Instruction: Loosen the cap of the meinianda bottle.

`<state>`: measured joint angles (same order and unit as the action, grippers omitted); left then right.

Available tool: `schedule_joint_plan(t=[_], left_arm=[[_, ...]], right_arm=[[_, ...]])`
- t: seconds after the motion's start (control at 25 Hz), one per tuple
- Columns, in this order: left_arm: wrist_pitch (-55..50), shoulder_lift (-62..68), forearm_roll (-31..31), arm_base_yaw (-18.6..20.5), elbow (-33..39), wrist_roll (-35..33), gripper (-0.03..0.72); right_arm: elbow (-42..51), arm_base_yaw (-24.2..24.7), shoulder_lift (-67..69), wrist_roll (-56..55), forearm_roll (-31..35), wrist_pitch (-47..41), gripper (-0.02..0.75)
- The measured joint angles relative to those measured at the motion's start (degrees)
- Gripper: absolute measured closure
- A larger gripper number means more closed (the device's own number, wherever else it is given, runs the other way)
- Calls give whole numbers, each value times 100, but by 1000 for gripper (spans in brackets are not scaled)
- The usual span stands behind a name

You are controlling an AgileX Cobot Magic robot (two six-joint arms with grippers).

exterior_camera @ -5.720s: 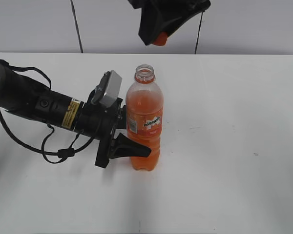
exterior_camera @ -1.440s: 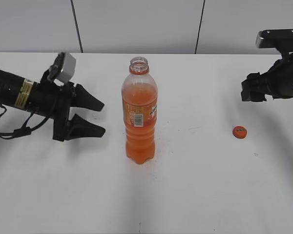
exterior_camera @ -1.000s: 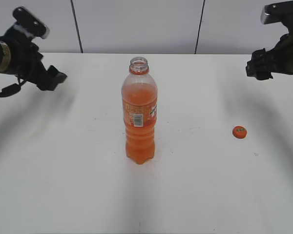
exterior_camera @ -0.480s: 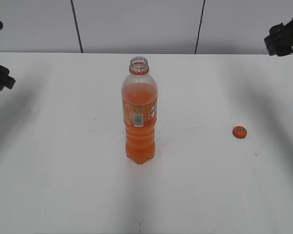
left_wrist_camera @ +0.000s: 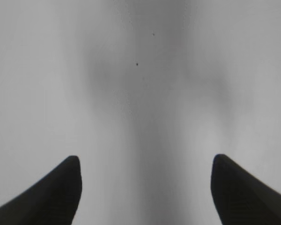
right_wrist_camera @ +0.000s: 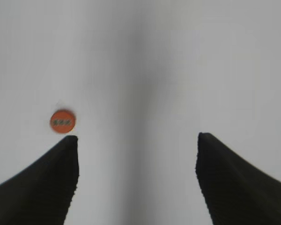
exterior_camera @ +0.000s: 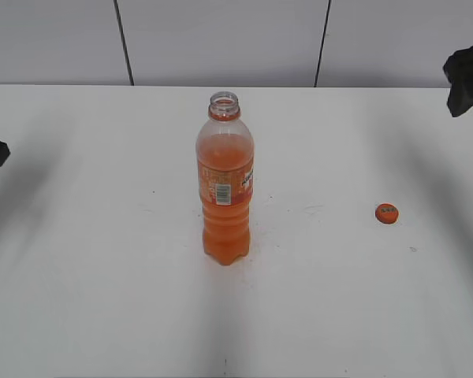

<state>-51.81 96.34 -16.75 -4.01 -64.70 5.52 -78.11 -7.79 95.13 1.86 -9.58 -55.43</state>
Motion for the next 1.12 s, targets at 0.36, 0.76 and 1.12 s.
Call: schedule_joint_plan(t=[0.36, 0.76, 1.12], left_arm=[[-826, -1420, 607, 0, -13, -446, 169], [-1007, -3364, 942, 0, 830, -478, 179], [-785, -5537, 963, 0, 2187, -490, 179]], right_arm=[[11, 0, -817, 545, 580, -945, 153], [1434, 0, -2787, 576, 642, -922, 154], [3232, 0, -4671, 576, 647, -316, 174]])
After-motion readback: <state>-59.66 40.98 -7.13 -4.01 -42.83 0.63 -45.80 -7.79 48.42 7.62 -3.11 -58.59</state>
